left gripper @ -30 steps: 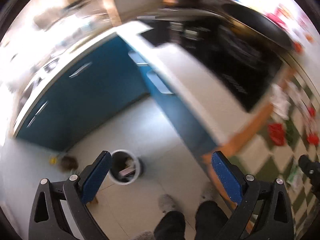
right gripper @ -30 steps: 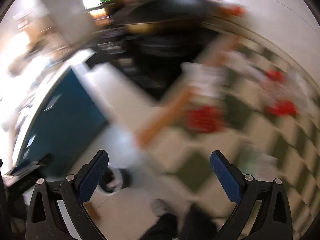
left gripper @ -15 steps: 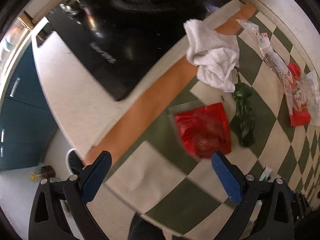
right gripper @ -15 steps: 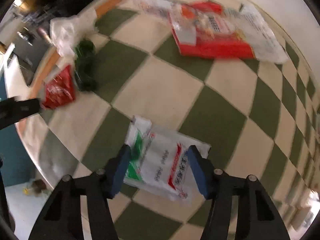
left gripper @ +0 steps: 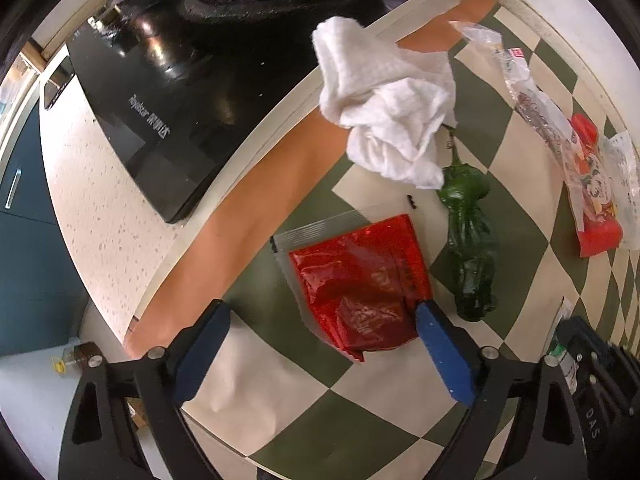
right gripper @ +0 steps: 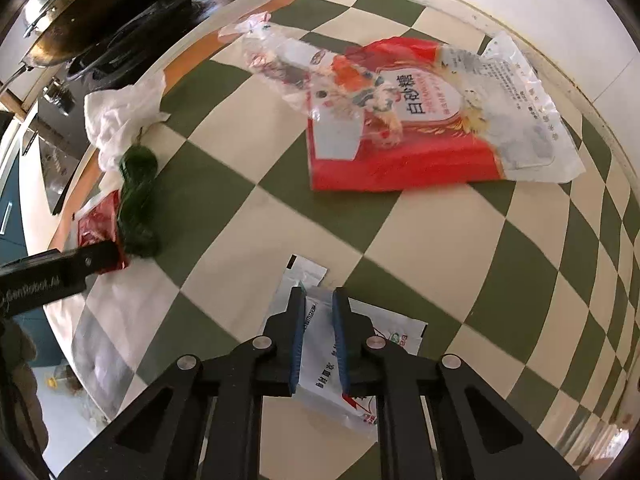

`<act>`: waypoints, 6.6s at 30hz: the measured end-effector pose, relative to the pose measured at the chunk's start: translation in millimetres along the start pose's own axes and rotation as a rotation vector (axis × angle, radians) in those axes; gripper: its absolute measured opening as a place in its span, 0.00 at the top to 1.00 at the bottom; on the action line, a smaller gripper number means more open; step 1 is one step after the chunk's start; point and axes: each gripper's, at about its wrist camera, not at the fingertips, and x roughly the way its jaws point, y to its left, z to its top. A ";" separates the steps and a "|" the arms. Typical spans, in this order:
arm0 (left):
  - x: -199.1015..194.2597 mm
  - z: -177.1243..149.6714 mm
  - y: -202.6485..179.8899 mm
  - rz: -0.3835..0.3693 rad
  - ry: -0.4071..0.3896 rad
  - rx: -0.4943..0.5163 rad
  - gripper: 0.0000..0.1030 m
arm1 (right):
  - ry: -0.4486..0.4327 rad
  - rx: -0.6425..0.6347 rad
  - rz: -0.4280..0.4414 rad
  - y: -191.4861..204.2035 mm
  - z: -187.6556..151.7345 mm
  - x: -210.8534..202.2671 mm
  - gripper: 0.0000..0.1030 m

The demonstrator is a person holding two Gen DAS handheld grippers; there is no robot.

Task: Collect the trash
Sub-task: 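Grasp the red packet with left tool while right tool grasps white sachet, then carry the red packet and white sachet over the bin, then open both tools over the bin to drop the red packet and sachet, then lift both open tools away from the bin toward the counter, then grasp the white tissue with left tool while right tool grasps green pepper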

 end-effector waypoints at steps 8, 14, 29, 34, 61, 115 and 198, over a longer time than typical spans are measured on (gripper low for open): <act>-9.9 -1.1 -7.0 -0.009 -0.007 0.002 0.13 | -0.026 -0.025 -0.032 13.1 14.4 7.0 0.87; -5.6 -0.4 -1.4 -0.014 -0.006 0.000 0.13 | -0.034 -0.021 -0.037 13.9 -2.1 -7.2 0.88; -13.5 5.1 27.1 -0.244 0.038 -0.190 0.42 | -0.035 0.003 -0.023 9.3 -1.4 -1.5 0.88; -11.8 12.1 17.6 -0.187 0.034 -0.140 0.96 | -0.040 0.008 -0.023 10.1 -2.9 -3.4 0.89; -127.2 -88.9 212.1 -0.046 -0.229 -0.339 1.00 | -0.244 -0.213 0.307 185.9 -9.2 -110.4 0.99; 338.6 -395.6 654.6 0.280 0.125 -0.945 0.03 | 0.073 -1.033 0.200 725.1 -327.6 415.1 0.00; -40.1 5.9 147.2 -0.006 -0.043 -0.307 0.94 | -0.015 -0.159 0.254 118.8 51.2 19.5 0.73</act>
